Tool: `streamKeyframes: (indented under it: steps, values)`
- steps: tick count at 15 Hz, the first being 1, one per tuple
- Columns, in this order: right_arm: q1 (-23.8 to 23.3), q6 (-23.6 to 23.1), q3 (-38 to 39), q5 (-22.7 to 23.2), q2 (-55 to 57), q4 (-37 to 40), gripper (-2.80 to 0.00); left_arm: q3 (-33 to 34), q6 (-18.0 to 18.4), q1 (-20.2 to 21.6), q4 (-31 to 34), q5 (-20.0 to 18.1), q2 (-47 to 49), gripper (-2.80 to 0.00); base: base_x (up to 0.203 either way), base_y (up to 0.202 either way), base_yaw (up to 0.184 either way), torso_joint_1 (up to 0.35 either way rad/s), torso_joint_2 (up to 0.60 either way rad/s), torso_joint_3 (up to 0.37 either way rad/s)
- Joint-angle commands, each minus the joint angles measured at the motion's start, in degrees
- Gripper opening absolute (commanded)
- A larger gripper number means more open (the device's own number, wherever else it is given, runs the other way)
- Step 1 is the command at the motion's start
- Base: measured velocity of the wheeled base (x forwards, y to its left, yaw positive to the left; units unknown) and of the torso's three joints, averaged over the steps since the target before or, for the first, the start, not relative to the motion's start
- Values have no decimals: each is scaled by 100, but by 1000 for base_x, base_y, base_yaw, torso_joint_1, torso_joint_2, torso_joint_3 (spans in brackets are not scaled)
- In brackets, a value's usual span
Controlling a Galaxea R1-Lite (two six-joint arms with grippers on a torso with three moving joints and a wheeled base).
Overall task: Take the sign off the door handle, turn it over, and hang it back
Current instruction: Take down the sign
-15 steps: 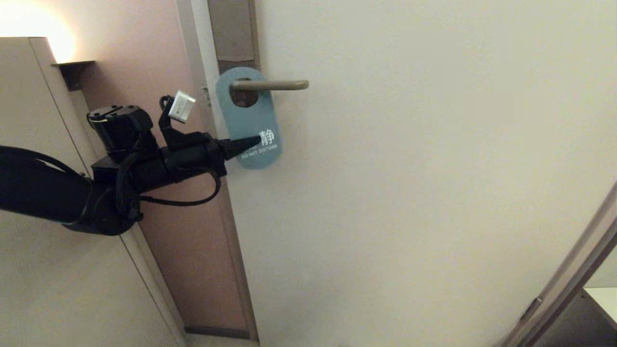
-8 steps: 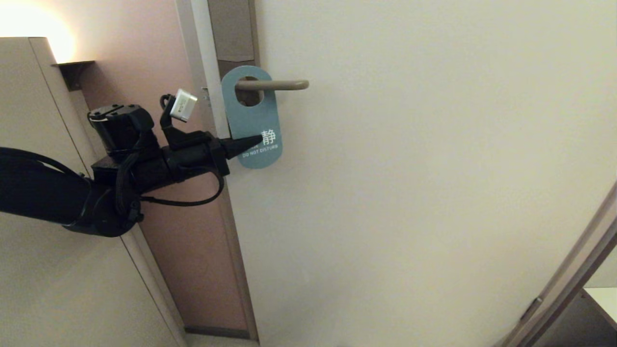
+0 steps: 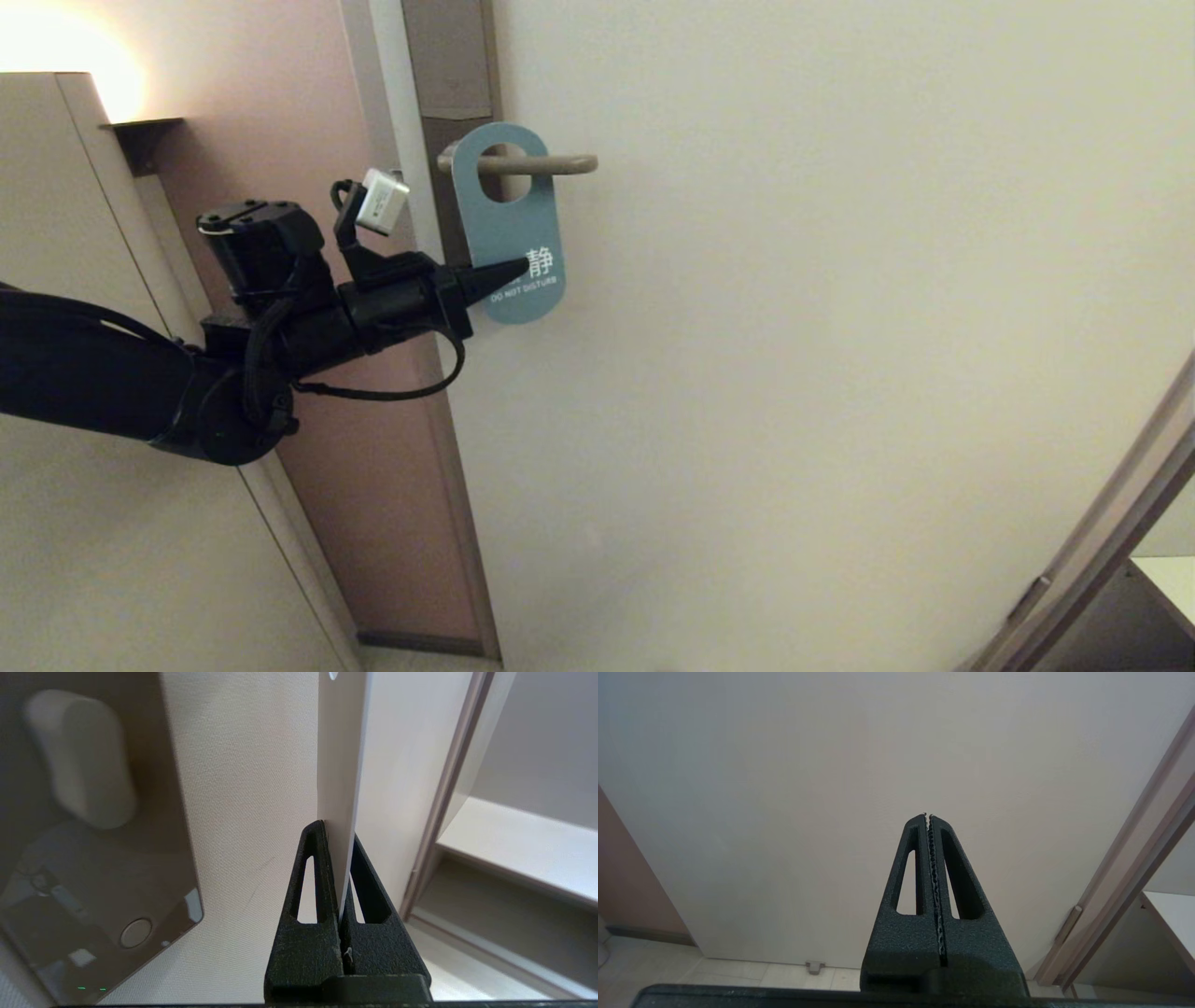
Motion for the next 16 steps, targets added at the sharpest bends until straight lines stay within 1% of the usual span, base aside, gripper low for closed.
streamKeyframes:
  steps: [1,3,5,9,11,12,14,16]
  values:
    - [0,-5,0,1,0,0,-280,30,56,-3,-32,-13,-2,-280,0,0,0,0,0,0]
    - [0,-5,0,1,0,0,-280,62,94,-73,-24,73,-10,-280,0,0,0,0,0,0]
    - [0,-5,0,1,0,0,-280,65,112,-168,-23,360,-2,-280,0,0,0,0,0,0]
    - [0,-5,0,1,0,0,-280,62,147,-214,-14,559,-2,-280,0,0,0,0,0,0]
    - [0,-5,0,1,0,0,-280,62,262,-232,-6,701,-2,-280,0,0,0,0,0,0]
    - [0,-5,0,1,0,0,-280,62,322,-249,56,776,-18,-280,0,0,0,0,0,0]
    - [0,-5,0,1,0,0,-280,62,551,-261,216,898,-57,-280,0,0,0,0,0,0]
    - [0,-5,0,1,0,0,-280,60,655,-323,318,1057,-120,-280,0,0,0,0,0,0]
